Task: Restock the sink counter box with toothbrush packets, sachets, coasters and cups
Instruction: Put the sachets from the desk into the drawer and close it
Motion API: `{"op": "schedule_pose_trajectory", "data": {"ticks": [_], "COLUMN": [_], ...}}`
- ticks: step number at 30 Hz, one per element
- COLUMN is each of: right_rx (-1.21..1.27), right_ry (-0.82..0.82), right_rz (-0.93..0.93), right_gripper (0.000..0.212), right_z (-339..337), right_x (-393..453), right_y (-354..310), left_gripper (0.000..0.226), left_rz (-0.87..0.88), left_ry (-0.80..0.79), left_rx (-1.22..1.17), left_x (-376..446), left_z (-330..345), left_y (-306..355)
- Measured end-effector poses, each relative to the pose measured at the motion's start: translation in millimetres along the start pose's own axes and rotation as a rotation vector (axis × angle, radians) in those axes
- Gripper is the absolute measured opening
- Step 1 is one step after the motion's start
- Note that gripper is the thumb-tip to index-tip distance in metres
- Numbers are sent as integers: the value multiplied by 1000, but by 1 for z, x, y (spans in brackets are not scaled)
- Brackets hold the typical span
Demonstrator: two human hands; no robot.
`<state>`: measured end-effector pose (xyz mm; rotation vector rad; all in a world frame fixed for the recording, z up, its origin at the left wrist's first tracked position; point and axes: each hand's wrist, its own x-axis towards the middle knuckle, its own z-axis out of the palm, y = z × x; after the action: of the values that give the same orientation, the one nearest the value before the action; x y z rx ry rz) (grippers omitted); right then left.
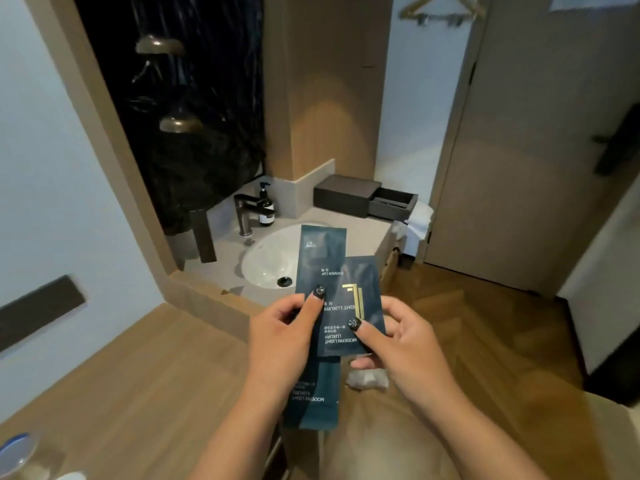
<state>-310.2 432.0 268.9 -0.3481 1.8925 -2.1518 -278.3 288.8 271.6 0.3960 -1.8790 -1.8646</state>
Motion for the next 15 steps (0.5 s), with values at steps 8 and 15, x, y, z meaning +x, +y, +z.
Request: {"op": "schedule_pose_trajectory", "data": {"ticks": [8,15], "right_rx": [33,-1], "right_ry": [212,236], "right_rz": [41,48], "right_gripper": [22,15], "right_z": [-76,-126], "right_x": [16,72], "right_y": [13,18], "left_gripper": [36,32], "left_rz": [-137,-181], "left_ry": [-127,-282], "left_rx": [-61,-118], "left_x": [26,78], "left_z": [74,138], "left_y": [-8,-27]}}
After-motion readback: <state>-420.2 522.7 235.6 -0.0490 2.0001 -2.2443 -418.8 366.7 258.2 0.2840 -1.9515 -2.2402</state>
